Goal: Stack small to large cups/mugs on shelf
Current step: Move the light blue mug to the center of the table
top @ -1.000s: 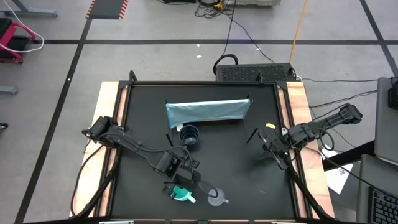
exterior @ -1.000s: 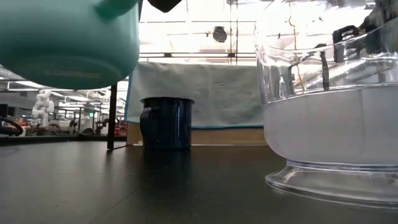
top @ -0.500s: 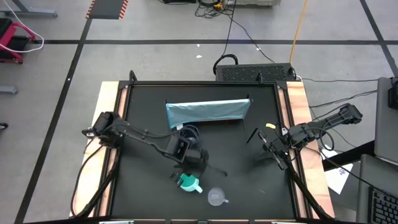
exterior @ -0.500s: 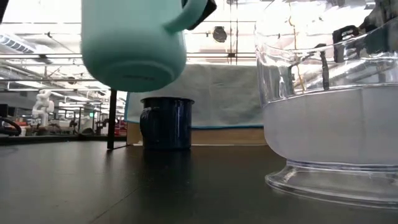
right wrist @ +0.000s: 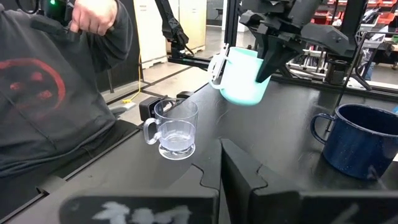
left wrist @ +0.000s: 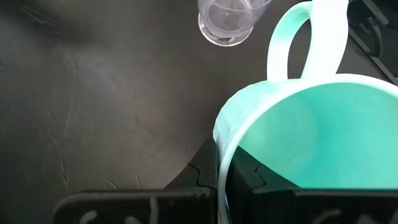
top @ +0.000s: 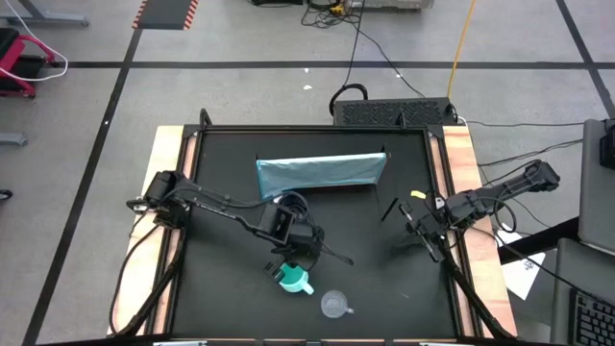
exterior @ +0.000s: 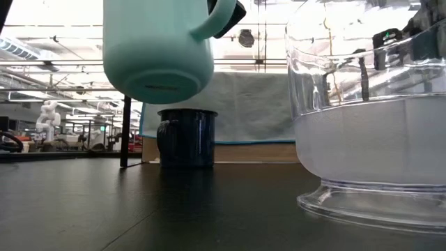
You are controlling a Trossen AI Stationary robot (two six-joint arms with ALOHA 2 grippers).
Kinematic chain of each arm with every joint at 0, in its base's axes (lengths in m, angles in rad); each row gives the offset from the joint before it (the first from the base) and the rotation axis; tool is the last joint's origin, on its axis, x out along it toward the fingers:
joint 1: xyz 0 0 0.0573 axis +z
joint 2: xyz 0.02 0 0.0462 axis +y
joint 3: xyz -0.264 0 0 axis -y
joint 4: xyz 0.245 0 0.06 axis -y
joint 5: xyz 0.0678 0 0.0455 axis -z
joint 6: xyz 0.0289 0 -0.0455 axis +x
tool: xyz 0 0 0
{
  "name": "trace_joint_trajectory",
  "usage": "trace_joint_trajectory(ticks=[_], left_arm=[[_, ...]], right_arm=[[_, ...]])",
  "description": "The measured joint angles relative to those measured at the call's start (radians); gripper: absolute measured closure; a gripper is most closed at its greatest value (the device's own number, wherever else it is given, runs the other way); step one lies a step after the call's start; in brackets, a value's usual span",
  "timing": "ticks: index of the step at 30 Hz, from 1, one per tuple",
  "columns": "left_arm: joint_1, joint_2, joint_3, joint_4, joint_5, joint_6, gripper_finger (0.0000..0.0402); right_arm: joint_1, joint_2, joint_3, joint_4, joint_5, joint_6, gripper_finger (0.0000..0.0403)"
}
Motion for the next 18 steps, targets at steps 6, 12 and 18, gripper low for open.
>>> trace_joint_trajectory(ticks=[6,12,18], left_arm=[[-0.004,0.0,0.003,0.011,0.0,-0.009,0.0396],[0.0,0.001,0.106,-0.014,-0.017,0.006,0.0396],[0.0,0.0,0.298,-0.167,-0.051,0.008,0.0396]], right_arm=[[0.0,0.0,0.0,0.0,0.0,-0.006,0.0403],[0.0,0.0,0.0,0.0,0.0,-0.016,0.0403],[0.0,0.0,0.0,-0.001,0.0,-0.013,0.0403]])
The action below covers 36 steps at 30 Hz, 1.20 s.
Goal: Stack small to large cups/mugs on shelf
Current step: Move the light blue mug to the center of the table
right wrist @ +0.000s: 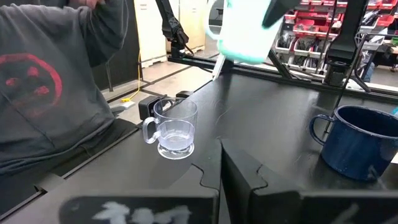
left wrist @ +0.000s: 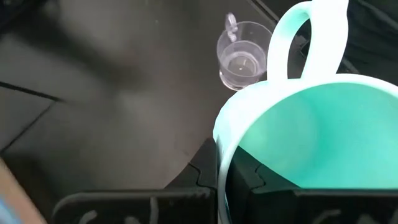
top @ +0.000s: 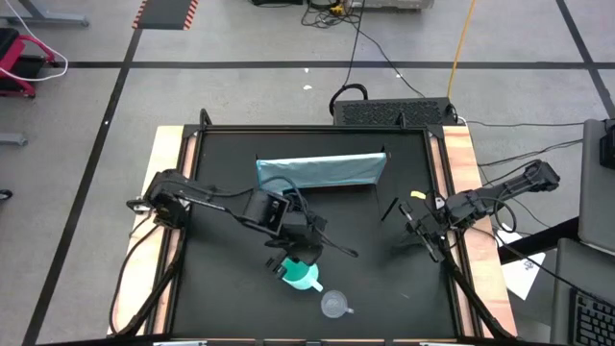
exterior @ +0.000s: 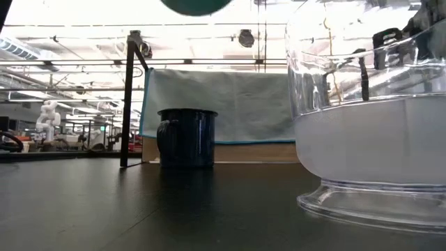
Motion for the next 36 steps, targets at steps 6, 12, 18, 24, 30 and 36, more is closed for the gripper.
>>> trace_joint_trajectory(ticks=[6,12,18,24,30,36], left_arm=[[-0.002,-0.001,0.086,-0.078,-0.032,-0.029,0.0396],[-0.002,0.01,0.08,-0.093,-0.038,-0.041,0.0396],[0.017,0.039,0.078,-0.097,-0.094,-0.036,0.0396],[0.076,0.064,0.079,-0.077,-0.1,0.002,0.0396],[0.121,0.072,0.083,-0.065,-0.087,0.035,0.0396],[0.127,0.061,0.082,-0.068,-0.096,0.076,0.0396]], right_arm=[[0.0,0.0,0.0,0.0,0.0,-0.001,0.0403],[0.0,0.0,0.0,0.0,0.0,-0.001,0.0403],[0.0,0.0,0.0,-0.001,0.0,-0.002,0.0403],[0.0,0.0,0.0,0.0,0.0,0.004,0.0403],[0.0,0.005,0.0,-0.002,0.0,0.008,0.0403],[0.0,0.006,0.0,-0.003,0.0,0.008,0.0403]])
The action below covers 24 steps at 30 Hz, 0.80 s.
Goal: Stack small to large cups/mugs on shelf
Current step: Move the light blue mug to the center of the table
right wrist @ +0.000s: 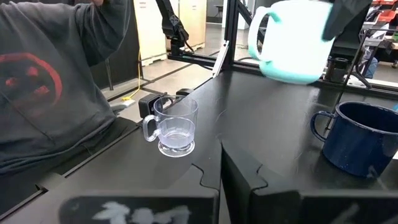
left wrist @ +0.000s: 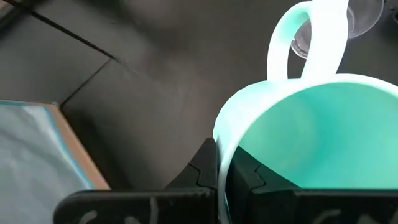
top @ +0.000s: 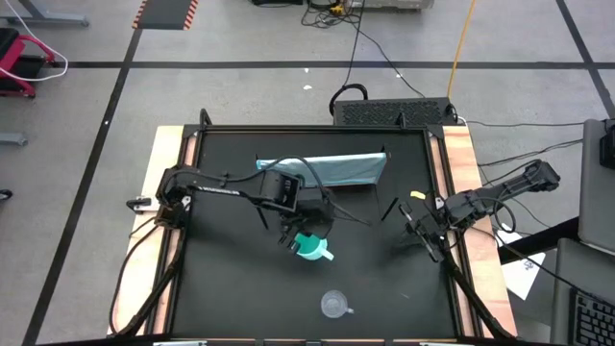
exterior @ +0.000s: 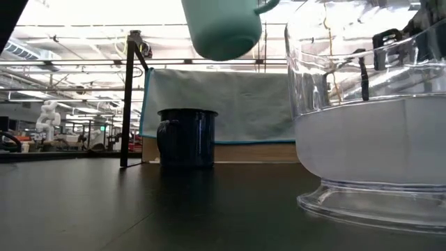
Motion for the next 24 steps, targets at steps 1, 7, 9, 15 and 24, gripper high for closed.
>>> trace_joint_trajectory(ticks=[1,7,9,15,24], left_arm=[[-0.003,-0.01,0.0,0.002,-0.012,0.002,0.0396],[-0.004,-0.09,0.012,0.016,-0.027,0.003,0.0396],[-0.003,-0.112,0.013,0.03,-0.064,0.01,0.0396],[0.018,-0.163,0.016,0.052,-0.082,0.01,0.0396],[0.041,-0.163,0.016,-0.047,-0.128,-0.031,0.0396]], right_arm=[[0.0,0.0,0.0,0.0,0.0,0.0,0.0403],[0.0,0.0,0.0,0.0,0.0,-0.001,0.0403],[0.0,0.0,0.0,0.0,0.0,-0.001,0.0403],[0.0,0.0,0.0,0.0,0.0,-0.003,0.0403],[0.0,0.0,0.0,-0.009,0.0,0.0,0.0403]])
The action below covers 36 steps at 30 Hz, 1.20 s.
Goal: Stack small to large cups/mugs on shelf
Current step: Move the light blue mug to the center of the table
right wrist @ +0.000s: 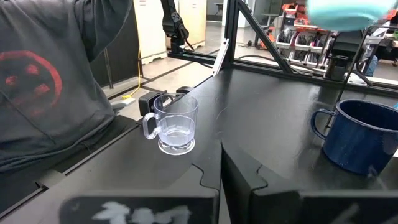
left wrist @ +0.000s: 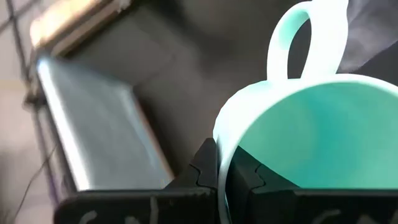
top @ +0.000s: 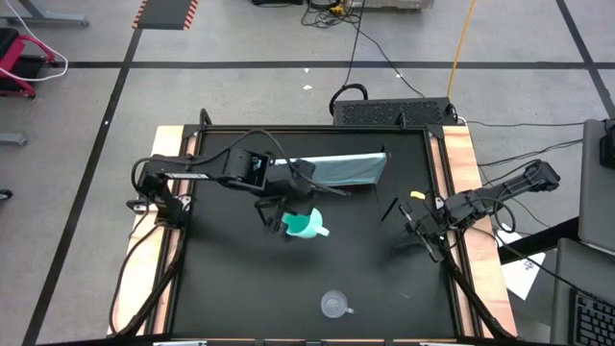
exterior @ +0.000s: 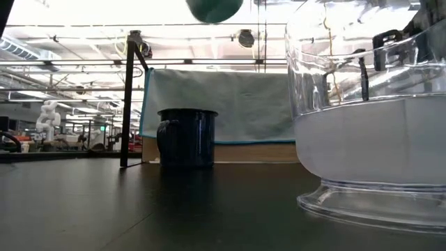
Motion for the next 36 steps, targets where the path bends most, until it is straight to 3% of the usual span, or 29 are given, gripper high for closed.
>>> trace_joint_trajectory(ticks=[4,15,22,33,36], left_arm=[[0.001,0.0,0.0,-0.082,-0.083,-0.047,0.0396],[-0.027,-0.054,0.0,-0.097,-0.024,-0.08,0.0396],[-0.017,-0.076,-0.002,-0.166,-0.096,-0.131,0.0396],[0.061,-0.094,-0.05,-0.136,-0.117,-0.089,0.0396],[0.082,-0.094,-0.067,-0.053,-0.068,-0.046,0.0396]], right_arm=[[0.0,0.0,0.0,0.0,0.0,0.0,0.0403],[0.0,0.0,0.0,-0.006,0.0,0.003,0.0403],[0.0,0.0,0.0,-0.006,0.0,0.015,0.0403],[0.0,-0.002,-0.087,0.105,0.0,0.035,0.0403],[0.0,-0.002,-0.09,0.119,0.0,0.05,0.0403]])
